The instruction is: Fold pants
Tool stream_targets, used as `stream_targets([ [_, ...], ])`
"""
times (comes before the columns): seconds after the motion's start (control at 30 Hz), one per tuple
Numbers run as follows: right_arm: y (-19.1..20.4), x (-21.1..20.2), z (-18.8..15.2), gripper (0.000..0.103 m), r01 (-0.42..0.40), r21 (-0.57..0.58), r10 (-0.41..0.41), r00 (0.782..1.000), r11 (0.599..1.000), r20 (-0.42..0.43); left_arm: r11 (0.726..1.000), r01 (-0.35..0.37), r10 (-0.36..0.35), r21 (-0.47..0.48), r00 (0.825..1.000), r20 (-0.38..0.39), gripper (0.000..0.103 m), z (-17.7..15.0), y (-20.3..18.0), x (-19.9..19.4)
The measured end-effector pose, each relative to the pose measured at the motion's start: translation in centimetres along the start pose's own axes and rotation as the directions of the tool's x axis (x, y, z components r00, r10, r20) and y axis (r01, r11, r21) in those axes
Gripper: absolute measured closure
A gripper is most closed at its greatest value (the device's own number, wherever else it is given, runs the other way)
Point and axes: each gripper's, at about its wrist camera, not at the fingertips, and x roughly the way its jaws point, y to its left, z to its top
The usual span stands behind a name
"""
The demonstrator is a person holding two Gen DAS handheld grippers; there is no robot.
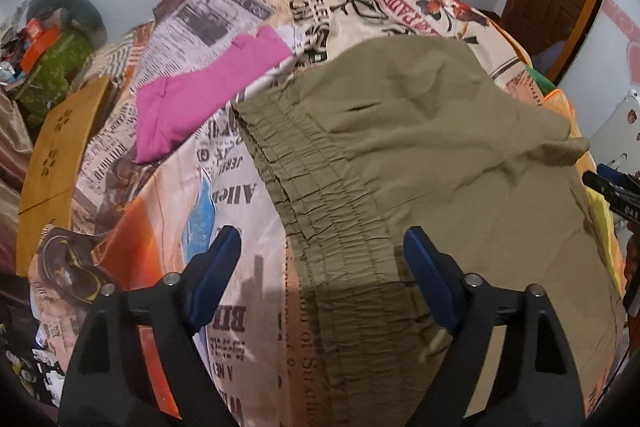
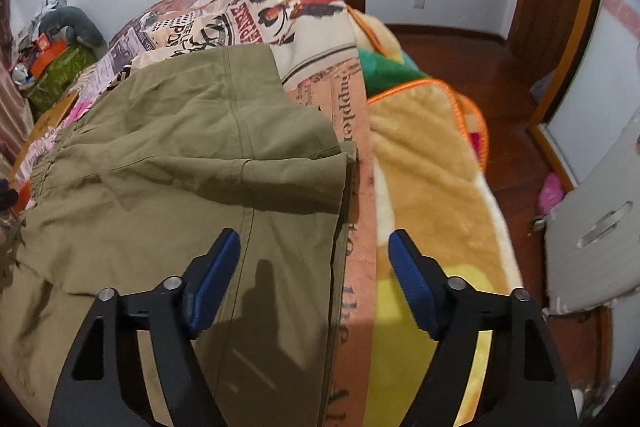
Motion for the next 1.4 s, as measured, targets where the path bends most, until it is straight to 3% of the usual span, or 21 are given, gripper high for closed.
stream_targets([
  [0.17,-0.1,2.6,0.7,0.051,-0.041,0.001,0.041,0.997,0.999,-0.062,0.999,0.042,-0.042,-0.007,0.997,-0.058,0.026,0.1,0.6,1.7],
  [0.4,-1.2,4.4,0.0,0.059,-0.135,0.06,0.141,0.985,0.989,-0.101,0.992,0.123,-0.126,-0.034,0.986,-0.109,0.026,0.0,0.7,3.9],
  [0.47,-1.8,4.6,-0.3,0.077,-0.138,0.083,0.146,0.984,0.987,-0.1,0.992,0.124,-0.127,-0.034,0.986,-0.112,0.026,-0.2,0.6,4.4],
  [0.53,-2.1,4.5,-0.6,0.086,-0.142,0.083,0.15,0.984,0.986,-0.098,0.993,0.114,-0.115,-0.016,0.989,-0.095,0.026,-0.3,0.4,4.5],
  [0.63,-1.7,4.2,-0.8,0.09,-0.125,0.055,0.13,0.987,0.991,-0.098,0.995,0.096,-0.096,-0.001,0.992,-0.083,0.026,-0.4,0.2,4.3],
  [0.8,-0.8,3.9,-0.7,0.093,-0.077,-0.014,0.075,0.993,0.997,-0.095,0.998,0.044,-0.041,0.044,0.996,-0.075,0.026,-0.3,0.2,3.9],
  [0.97,-1.0,3.0,-1.6,0.094,-0.094,-0.006,0.092,0.989,0.996,-0.115,0.997,0.015,-0.01,0.07,0.998,-0.063,0.026,-0.4,0.3,3.6],
  [1.1,-1.0,2.4,-2.4,0.094,-0.099,0.0,0.098,0.988,0.995,-0.123,0.998,0.036,-0.032,0.049,0.997,-0.071,0.026,-0.5,0.8,3.8],
  [1.23,-1.1,1.6,-1.9,0.093,-0.078,0.026,0.081,0.987,0.997,-0.139,0.996,0.076,-0.08,-0.038,0.991,-0.112,0.026,-0.2,1.7,3.4],
  [1.3,-1.2,0.6,-1.4,0.093,-0.063,0.034,0.067,0.99,0.997,-0.123,0.994,0.091,-0.096,-0.056,0.991,-0.09,0.026,0.1,2.0,2.4],
  [1.4,-1.5,-1.5,0.2,0.093,-0.055,0.031,0.057,0.997,0.998,-0.061,1.0,0.009,-0.01,-0.02,0.999,-0.044,0.027,0.5,2.0,0.9],
])
